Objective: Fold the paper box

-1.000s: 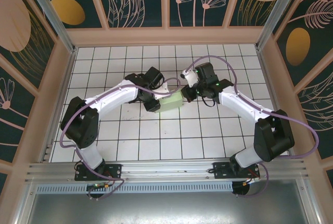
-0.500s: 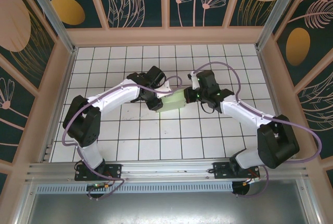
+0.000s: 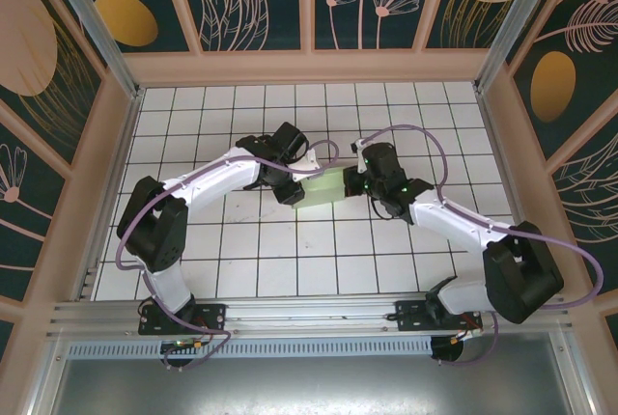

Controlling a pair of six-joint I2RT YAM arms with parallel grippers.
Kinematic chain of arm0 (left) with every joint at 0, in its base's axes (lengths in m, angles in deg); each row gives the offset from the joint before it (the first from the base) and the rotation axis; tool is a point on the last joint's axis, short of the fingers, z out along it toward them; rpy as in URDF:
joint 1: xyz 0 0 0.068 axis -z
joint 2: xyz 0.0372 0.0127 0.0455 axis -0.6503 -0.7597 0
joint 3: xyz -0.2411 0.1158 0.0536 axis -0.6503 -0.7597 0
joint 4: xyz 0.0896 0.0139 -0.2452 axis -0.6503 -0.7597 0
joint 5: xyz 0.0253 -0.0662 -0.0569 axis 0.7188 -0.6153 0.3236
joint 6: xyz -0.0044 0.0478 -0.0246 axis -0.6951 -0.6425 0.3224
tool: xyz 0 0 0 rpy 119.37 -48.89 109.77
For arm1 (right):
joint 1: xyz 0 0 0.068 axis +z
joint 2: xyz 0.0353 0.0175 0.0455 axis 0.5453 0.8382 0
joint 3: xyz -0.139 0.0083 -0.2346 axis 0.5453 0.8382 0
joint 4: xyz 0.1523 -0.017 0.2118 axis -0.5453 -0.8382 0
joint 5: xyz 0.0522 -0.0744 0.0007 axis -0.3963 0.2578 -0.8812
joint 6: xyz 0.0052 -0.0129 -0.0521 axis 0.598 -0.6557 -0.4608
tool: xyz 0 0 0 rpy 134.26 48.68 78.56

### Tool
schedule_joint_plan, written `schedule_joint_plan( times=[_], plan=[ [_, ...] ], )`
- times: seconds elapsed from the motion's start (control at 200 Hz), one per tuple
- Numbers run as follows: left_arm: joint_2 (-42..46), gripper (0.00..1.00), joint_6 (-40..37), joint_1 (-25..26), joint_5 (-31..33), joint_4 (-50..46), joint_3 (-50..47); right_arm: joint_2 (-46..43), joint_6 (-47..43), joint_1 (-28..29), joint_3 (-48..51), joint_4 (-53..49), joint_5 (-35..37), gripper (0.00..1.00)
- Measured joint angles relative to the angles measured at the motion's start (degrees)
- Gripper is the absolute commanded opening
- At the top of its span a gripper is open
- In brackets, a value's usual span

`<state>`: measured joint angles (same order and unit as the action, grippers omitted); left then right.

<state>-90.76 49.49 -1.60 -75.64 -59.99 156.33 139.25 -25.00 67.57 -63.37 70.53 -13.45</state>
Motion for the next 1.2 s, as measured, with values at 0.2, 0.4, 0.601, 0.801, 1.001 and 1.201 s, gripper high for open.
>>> schedule_joint_plan(
  times=[0.2, 0.4, 0.601, 0.801, 1.001, 1.201],
  plan=[
    [0.39, 0.60, 0.96, 0.00, -0.24, 2.29, -1.84, -0.33, -0.13, 0.48, 0.68, 0.87, 0.94, 0.00],
    [3.54, 0.74, 3.08, -0.07, -3.87, 6.10, -4.68, -0.33, -0.22, 1.27, 0.68, 0.87, 2.64, 0.00],
    [15.65, 0.99, 9.07, -0.04, -2.73, 19.19, -12.74, -0.33, -0.46, 1.92, 0.68, 0.87, 4.35, 0.00],
    [25.97, 0.95, 21.64, -0.04, 2.38, 33.70, -24.83, -0.31, -0.39, 2.14, 0.68, 0.87, 5.25, 0.00],
    [26.91, 0.39, 28.50, -0.07, 4.66, 33.77, -25.88, -0.33, -0.42, 2.45, 0.68, 0.83, 5.49, 0.00],
    [26.36, 0.32, 33.03, -0.07, 3.28, 32.04, -25.64, -0.33, -0.44, 2.67, 0.66, 0.68, 5.92, 0.00]
  ],
)
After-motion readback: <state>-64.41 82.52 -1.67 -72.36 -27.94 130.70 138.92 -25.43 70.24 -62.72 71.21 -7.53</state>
